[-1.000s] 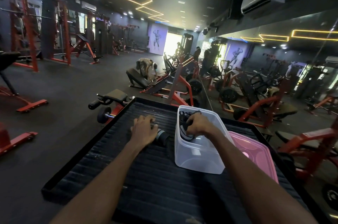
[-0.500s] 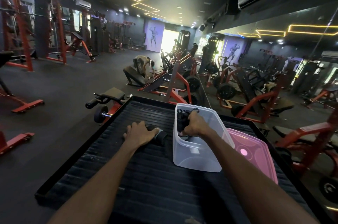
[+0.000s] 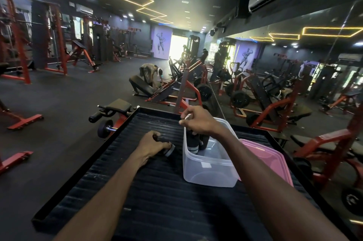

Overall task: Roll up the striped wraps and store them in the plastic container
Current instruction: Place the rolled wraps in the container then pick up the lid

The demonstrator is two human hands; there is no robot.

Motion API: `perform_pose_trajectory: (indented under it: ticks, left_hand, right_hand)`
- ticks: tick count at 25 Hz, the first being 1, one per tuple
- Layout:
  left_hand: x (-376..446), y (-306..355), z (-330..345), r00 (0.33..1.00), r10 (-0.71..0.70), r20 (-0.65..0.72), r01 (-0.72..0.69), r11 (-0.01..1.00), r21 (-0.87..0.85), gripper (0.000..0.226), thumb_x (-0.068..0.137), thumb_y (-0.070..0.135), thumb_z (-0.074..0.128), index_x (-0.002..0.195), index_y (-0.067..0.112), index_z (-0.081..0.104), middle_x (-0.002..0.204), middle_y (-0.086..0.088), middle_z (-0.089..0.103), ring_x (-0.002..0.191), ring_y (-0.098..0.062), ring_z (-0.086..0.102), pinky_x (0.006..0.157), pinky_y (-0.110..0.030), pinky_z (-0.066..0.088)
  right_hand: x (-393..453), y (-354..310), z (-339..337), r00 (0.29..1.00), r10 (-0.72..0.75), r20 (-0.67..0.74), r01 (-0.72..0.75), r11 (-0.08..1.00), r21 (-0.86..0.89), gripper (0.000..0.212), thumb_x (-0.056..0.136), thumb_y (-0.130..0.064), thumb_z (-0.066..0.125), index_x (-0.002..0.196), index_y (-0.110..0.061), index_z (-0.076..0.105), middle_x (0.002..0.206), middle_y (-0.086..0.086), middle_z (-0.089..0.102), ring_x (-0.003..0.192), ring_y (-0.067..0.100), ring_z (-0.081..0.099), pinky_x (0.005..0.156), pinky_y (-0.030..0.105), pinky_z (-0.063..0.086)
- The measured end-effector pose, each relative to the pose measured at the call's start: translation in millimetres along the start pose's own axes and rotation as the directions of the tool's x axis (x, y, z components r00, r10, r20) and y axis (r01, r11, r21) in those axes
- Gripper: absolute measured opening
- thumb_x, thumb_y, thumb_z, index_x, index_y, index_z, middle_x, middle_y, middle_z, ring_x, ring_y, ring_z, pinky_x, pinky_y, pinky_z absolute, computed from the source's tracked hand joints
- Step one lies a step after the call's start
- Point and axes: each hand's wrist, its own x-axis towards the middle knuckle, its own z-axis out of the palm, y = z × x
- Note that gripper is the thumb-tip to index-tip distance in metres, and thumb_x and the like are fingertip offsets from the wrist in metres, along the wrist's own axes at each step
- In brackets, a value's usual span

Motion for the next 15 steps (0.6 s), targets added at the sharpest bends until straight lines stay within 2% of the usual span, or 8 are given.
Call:
perform_pose_trajectory:
  ticks: [3,6,9,12,15]
  left_hand:
    - [-6.2,9.0,-5.5,0.993,0.109,-0.036,-0.109,0.994,0.0,0.053,0.066,0.017,0.089,0.113,0.019,0.065,0.111,-0.001,0.065,0.1,-0.016,0.06,0.082,-0.027,0.047]
    - [-12.6,27.1,-17.3,0.966,0.235,-0.111,-0.252,0.95,-0.183,0.055,0.065,-0.007,0.084,0.109,0.019,0.063,0.106,0.001,0.067,0.102,-0.018,0.063,0.083,-0.024,0.048]
    - [-19.7,48.0,-25.0,0.931,0.342,-0.126,-0.364,0.875,-0.32,0.059,0.067,-0.021,0.075,0.113,0.013,0.059,0.105,0.003,0.066,0.1,-0.015,0.063,0.078,-0.016,0.051]
    - [-31.6,68.2,-17.8,0.896,0.437,-0.084,-0.434,0.817,-0.379,0.058,0.075,-0.022,0.069,0.12,0.012,0.053,0.111,0.0,0.061,0.095,-0.002,0.063,0.076,-0.011,0.052]
    - [-34.6,81.4,-1.3,0.912,0.406,-0.063,-0.392,0.814,-0.429,0.059,0.08,-0.014,0.071,0.124,0.017,0.048,0.11,0.005,0.058,0.09,0.0,0.064,0.073,-0.013,0.054]
  right_hand:
    - [-1.1,3.2,11.5,0.999,-0.034,0.023,0.033,0.999,0.015,0.025,0.085,-0.019,0.076,0.106,-0.013,0.064,0.087,0.004,0.07,0.075,0.015,0.066,0.074,0.036,0.059]
    - [-1.4,0.9,13.5,0.997,-0.067,0.039,0.066,0.998,0.02,0.034,0.083,-0.015,0.077,0.114,-0.015,0.062,0.093,0.004,0.071,0.076,0.01,0.063,0.071,0.028,0.054]
    - [1.1,-0.7,9.7,0.992,-0.096,0.087,0.098,0.995,-0.013,0.051,0.078,-0.019,0.081,0.124,-0.018,0.058,0.105,0.002,0.065,0.091,0.014,0.062,0.082,0.033,0.054]
    - [3.8,3.3,2.9,0.985,-0.123,0.123,0.132,0.989,-0.072,0.067,0.073,-0.026,0.085,0.131,-0.023,0.051,0.118,0.001,0.064,0.104,0.018,0.062,0.09,0.035,0.053]
    - [0.9,9.9,-8.3,0.99,-0.131,0.058,0.135,0.989,-0.064,0.062,0.07,-0.025,0.085,0.125,-0.02,0.056,0.113,0.003,0.066,0.1,0.019,0.064,0.09,0.038,0.055]
